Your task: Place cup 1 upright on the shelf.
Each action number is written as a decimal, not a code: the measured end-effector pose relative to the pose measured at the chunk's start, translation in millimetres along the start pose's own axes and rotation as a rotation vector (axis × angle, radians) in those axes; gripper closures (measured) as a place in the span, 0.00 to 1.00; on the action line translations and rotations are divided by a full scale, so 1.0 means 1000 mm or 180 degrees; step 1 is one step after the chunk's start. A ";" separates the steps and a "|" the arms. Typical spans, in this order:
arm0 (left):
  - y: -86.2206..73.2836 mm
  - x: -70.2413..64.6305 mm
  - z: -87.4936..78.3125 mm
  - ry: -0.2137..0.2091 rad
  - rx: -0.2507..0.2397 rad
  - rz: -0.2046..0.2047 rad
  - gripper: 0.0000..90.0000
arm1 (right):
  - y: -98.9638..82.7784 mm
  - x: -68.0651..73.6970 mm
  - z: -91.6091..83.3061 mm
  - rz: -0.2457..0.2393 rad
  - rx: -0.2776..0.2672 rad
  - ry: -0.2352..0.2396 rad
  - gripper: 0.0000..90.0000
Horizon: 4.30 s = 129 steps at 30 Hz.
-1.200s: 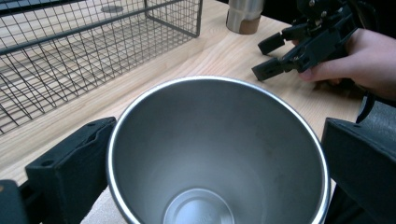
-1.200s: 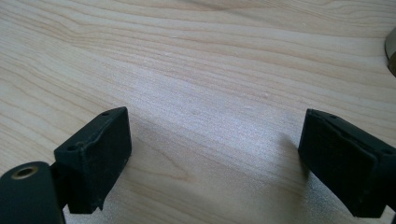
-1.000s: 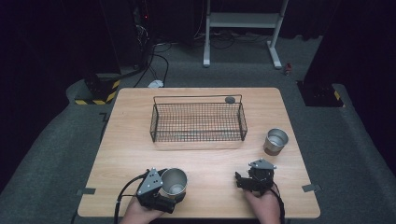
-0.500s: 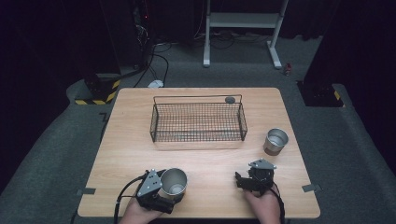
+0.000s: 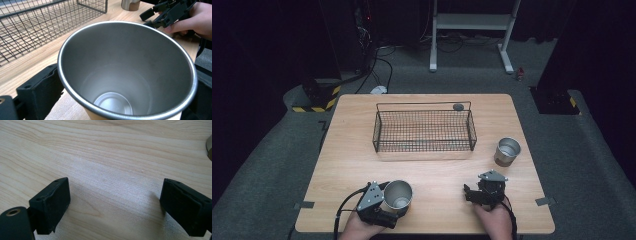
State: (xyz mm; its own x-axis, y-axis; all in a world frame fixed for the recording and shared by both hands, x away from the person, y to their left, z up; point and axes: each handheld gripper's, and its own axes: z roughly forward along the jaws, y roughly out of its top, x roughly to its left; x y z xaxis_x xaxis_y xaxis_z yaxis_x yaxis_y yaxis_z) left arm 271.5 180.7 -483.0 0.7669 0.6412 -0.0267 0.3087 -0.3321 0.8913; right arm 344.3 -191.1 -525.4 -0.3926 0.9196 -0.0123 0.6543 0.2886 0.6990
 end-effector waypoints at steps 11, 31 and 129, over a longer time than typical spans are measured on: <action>0.001 -0.001 0.002 0.0003 -0.0071 0.0026 0.06 | 0.000 0.000 0.000 -0.0001 0.0000 -0.0001 0.11; 0.001 -0.003 0.000 0.0087 -0.0164 0.0097 0.15 | 0.000 0.000 0.000 0.0000 0.0000 -0.0001 0.11; 0.053 0.052 0.007 0.0796 -0.0525 -0.0404 0.15 | 0.000 -0.001 0.000 -0.0075 0.0004 0.0058 0.11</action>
State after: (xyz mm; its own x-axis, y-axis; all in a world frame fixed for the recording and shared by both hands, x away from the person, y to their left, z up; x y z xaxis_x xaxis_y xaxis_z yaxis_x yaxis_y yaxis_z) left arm 331.7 191.8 -439.9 0.5600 0.8271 -0.0484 0.2819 -0.1352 0.9499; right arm 345.1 -192.4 -525.3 -0.4197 0.9075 -0.0157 0.6455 0.3106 0.6978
